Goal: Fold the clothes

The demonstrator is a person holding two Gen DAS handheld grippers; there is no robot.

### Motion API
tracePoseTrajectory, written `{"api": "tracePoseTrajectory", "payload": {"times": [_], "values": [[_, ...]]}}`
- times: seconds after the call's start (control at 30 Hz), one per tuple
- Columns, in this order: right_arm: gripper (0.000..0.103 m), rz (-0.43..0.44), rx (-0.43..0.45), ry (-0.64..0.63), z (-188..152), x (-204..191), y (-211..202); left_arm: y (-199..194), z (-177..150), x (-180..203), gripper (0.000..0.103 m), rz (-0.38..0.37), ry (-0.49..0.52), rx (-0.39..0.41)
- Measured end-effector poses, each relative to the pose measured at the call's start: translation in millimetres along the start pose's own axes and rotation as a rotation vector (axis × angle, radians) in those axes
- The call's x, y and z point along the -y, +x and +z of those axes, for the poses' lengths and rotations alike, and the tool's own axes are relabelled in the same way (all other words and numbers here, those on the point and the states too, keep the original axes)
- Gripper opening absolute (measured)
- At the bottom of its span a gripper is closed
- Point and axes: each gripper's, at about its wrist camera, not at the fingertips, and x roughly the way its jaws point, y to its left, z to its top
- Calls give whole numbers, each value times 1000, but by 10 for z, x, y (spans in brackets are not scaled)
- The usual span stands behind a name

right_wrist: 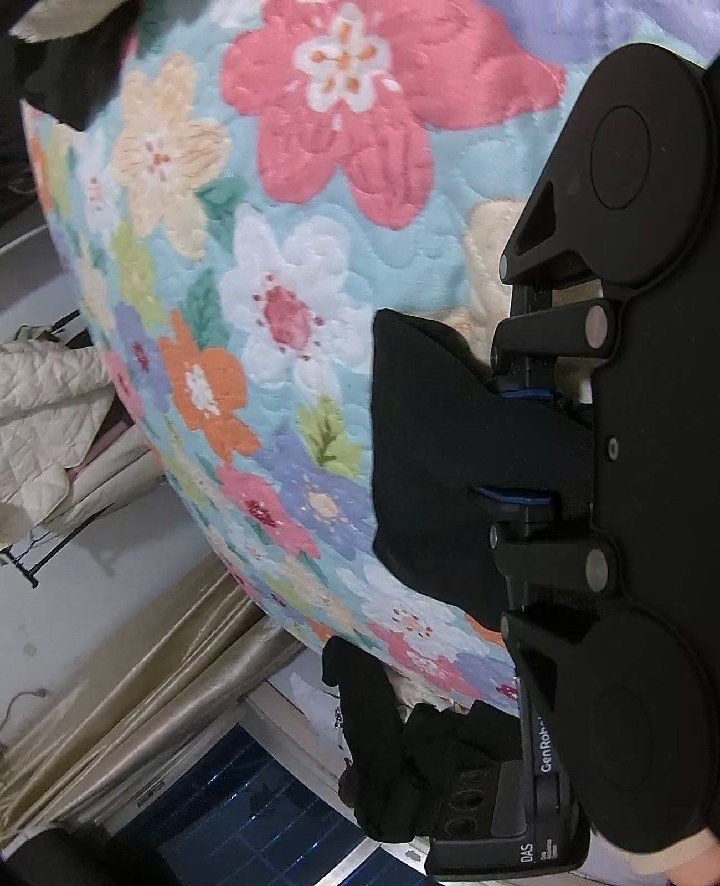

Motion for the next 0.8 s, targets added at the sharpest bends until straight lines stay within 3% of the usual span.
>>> {"api": "tracePoseTrajectory", "payload": {"times": [0.17,0.3,0.43,0.6,0.8], "values": [[29,6,61,-13,92,36,-136,14,-17,68,27,33,-4,8],[29,-6,41,31,127,176,-149,-60,-24,2,31,66,-38,18],[37,23,26,138,131,343,-182,-192,-13,-112,37,105,-70,35],[52,13,-12,160,93,355,-91,-316,30,-262,45,129,-111,50],[55,173,-77,303,-72,447,106,-461,53,-441,55,198,-142,-13]]}}
